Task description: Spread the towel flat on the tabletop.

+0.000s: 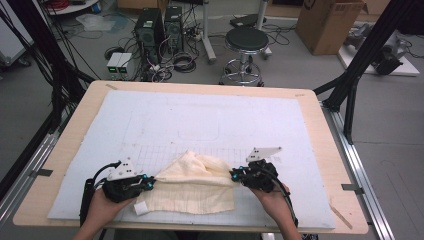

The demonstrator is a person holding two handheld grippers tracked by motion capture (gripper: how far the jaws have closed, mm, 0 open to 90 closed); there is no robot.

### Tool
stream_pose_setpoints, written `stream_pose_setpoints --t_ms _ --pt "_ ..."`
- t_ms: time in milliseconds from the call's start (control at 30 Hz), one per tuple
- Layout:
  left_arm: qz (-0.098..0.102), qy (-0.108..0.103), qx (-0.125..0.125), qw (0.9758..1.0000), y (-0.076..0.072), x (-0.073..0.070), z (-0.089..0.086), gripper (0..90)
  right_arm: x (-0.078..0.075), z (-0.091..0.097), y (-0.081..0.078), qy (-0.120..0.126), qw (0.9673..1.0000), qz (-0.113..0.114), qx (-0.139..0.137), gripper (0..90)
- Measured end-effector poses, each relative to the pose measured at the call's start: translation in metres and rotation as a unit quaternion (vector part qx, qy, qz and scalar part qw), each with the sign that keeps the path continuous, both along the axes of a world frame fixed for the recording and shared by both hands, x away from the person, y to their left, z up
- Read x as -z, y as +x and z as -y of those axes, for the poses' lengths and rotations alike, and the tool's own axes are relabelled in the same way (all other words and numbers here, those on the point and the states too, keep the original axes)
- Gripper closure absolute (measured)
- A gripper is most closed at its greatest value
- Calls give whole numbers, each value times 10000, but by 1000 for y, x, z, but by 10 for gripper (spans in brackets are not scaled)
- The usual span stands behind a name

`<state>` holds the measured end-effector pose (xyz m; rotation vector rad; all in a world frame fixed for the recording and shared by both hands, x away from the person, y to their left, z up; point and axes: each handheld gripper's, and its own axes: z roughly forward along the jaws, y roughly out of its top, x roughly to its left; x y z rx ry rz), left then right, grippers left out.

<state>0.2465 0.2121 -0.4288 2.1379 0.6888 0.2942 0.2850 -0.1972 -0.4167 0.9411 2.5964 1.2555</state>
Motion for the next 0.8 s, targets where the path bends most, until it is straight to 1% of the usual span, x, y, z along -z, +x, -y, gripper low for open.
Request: stream_pose_setpoints --t_ms 33,100,133,200,233,267,333,433,467,500,533,567,633,700,800 --pt "-3 43 49 10000 -4 1 1 857 3 1 -3 -28 10000 -79 -26 830" --pt "-18 20 163 9999 -10 1 1 846 8 1 -8 -86 9998 -159 -99 801" --pt "-3 3 177 9998 -11 0 1 808 8 1 -9 -119 9998 -139 -117 771" --pt "47 -97 131 9999 -12 -5 -1 684 5 1 -9 -115 9999 -79 -90 698" --pt "105 -180 91 9997 -12 -8 -3 633 1 1 -8 -41 10000 -64 -56 671" --pt "145 -236 40 9996 -10 -12 -4 601 -3 2 -6 28 10000 29 -19 655" --pt "150 -334 -9 9993 -4 -19 -4 528 -11 1 -1 147 9998 147 0 629" --pt "184 -402 -39 9990 9 -29 -2 521 -22 -5 8 211 9994 259 11 612" --pt "211 -427 -86 9988 14 -31 0 521 -25 -7 12 229 9993 307 14 609" --pt "212 -433 -118 9988 20 -32 3 525 -27 -10 15 245 9991 335 -10 609" --pt "206 -405 -102 9989 26 -33 5 531 -29 -13 18 229 9991 348 -2 609" --pt "222 -393 -148 9989 32 -33 10 546 -29 -16 21 198 9991 368 -12 609" --pt "267 -277 -233 9990 44 -31 18 575 -28 -23 29 143 9992 375 -24 608" --pt "263 -131 -339 9990 56 -27 26 609 -24 -28 37 90 9994 343 6 595" --pt "141 10 -338 9993 71 -19 39 636 -15 -34 49 94 9997 233 -50 583"
